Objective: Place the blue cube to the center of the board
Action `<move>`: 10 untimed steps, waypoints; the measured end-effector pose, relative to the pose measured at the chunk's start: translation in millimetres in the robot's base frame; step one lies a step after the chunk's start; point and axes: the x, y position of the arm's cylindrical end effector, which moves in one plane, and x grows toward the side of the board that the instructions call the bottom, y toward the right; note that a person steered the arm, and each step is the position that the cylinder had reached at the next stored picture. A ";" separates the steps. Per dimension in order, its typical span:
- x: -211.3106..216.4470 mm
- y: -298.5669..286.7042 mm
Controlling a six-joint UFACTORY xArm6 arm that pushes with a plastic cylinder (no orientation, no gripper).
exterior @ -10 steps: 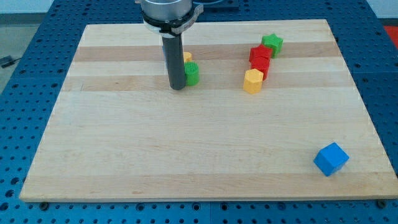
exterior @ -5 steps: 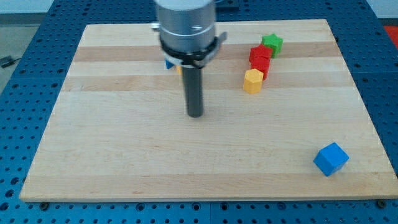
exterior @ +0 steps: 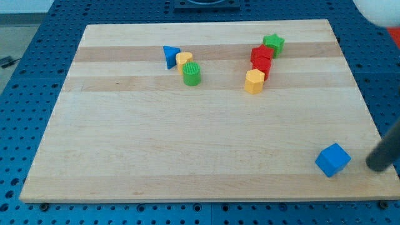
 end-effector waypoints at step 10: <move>-64.3 -68.4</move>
